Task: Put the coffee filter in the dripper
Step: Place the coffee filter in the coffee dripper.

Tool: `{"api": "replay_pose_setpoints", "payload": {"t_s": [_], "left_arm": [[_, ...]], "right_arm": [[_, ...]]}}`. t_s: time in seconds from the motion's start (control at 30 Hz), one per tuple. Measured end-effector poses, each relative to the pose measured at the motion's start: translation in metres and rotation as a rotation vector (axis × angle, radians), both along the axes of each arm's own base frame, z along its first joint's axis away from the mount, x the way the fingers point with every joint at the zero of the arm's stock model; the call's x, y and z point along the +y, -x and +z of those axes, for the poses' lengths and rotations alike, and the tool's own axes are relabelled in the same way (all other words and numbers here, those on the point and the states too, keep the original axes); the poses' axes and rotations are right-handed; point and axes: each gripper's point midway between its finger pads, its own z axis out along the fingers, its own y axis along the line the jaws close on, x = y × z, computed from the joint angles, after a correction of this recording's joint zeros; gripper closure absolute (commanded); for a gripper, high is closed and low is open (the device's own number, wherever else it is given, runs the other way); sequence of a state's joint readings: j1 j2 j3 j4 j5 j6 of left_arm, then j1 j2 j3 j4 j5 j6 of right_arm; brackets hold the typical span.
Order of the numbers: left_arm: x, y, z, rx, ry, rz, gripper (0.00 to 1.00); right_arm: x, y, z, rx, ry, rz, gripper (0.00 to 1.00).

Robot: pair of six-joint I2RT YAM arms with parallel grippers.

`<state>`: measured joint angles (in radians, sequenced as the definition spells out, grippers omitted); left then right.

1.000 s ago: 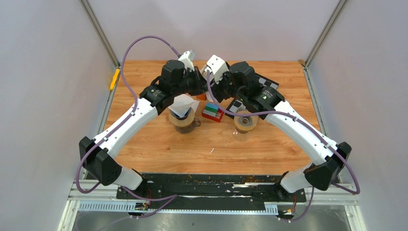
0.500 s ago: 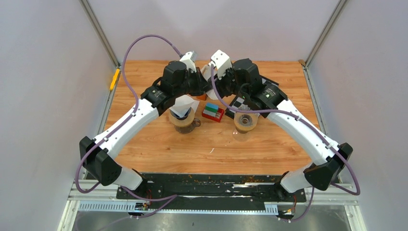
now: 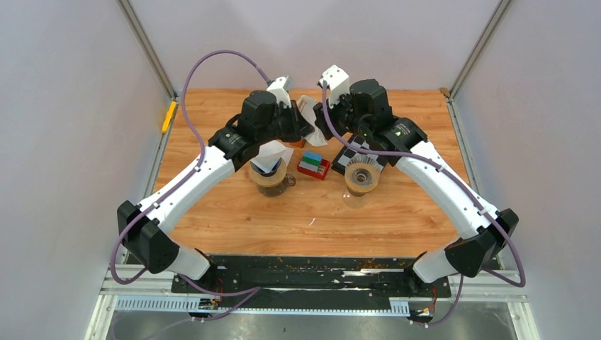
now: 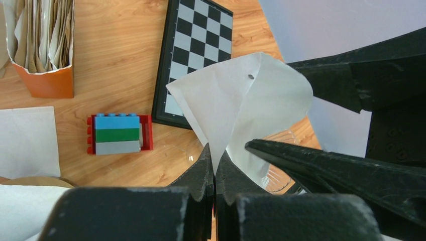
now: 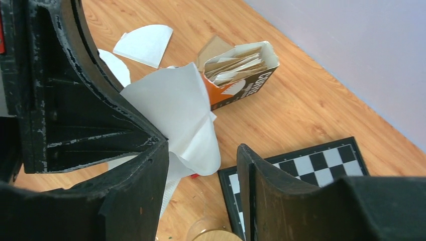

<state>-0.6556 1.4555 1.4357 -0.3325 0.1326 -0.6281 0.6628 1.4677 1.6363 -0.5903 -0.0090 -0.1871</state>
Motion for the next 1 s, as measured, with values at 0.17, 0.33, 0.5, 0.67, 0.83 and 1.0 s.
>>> {"api": "replay_pose_setpoints", "payload": {"t_s": [0.17, 0.33, 0.5, 0.67, 0.83, 1.0], "left_arm": [[-0.002, 0.001, -0.002, -0.036, -0.038, -0.005, 1.00], [-0.003, 0.003, -0.003, -0.081, -0.094, -0.005, 1.00], [-0.001, 0.002, 0.001, -0.117, -0.129, 0.000, 1.00], [-0.001, 0.002, 0.001, -0.138, -0.155, 0.007, 1.00], [0.000, 0.001, 0.000, -0.145, -0.169, 0.011, 1.00], [0.001, 0.001, 0.000, -0.151, -0.176, 0.012, 1.00]], "right_arm": [[0.007, 0.002, -0.007, 0.047, -0.031, 0.015, 0.49], [0.012, 0.005, -0.009, 0.085, -0.068, 0.023, 0.49], [0.013, 0.006, -0.008, 0.107, -0.095, 0.022, 0.49], [0.013, 0.006, -0.008, 0.127, -0.118, 0.020, 0.49], [0.010, 0.004, -0.008, 0.150, -0.145, 0.013, 0.49], [0.009, 0.004, -0.007, 0.178, -0.177, 0.014, 0.49]]}}
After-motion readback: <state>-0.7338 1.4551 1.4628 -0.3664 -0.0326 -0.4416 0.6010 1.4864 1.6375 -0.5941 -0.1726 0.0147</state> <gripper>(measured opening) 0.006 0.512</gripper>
